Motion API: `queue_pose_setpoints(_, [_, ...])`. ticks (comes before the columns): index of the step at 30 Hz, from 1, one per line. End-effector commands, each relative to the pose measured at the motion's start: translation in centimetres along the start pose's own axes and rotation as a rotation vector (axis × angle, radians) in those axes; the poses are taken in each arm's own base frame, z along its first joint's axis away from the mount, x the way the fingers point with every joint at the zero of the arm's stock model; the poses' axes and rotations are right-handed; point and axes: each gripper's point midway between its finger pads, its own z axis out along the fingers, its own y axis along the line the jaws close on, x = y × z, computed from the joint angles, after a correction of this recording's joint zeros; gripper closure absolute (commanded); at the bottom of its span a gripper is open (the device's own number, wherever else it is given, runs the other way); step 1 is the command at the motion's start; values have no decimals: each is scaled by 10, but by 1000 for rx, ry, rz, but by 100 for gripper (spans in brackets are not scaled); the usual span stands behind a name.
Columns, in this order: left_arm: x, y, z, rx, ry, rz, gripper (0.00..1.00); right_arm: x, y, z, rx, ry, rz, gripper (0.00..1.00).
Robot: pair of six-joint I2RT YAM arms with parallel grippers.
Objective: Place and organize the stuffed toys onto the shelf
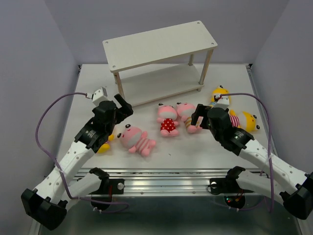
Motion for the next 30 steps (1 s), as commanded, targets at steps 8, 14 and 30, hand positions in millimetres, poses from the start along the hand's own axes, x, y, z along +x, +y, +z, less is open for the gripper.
queue_pose_setpoints(8, [-17, 15, -14, -19, -91, -4, 1, -13, -7, -7, 41, -31, 10, 0])
queue_pose_setpoints(14, [-11, 15, -10, -15, -74, 3, 1, 31, -17, -3, 108, 176, -77, 0])
queue_pose_setpoints(30, [3, 16, -7, 14, -44, 5, 1, 64, -11, 28, 119, 293, -51, 7])
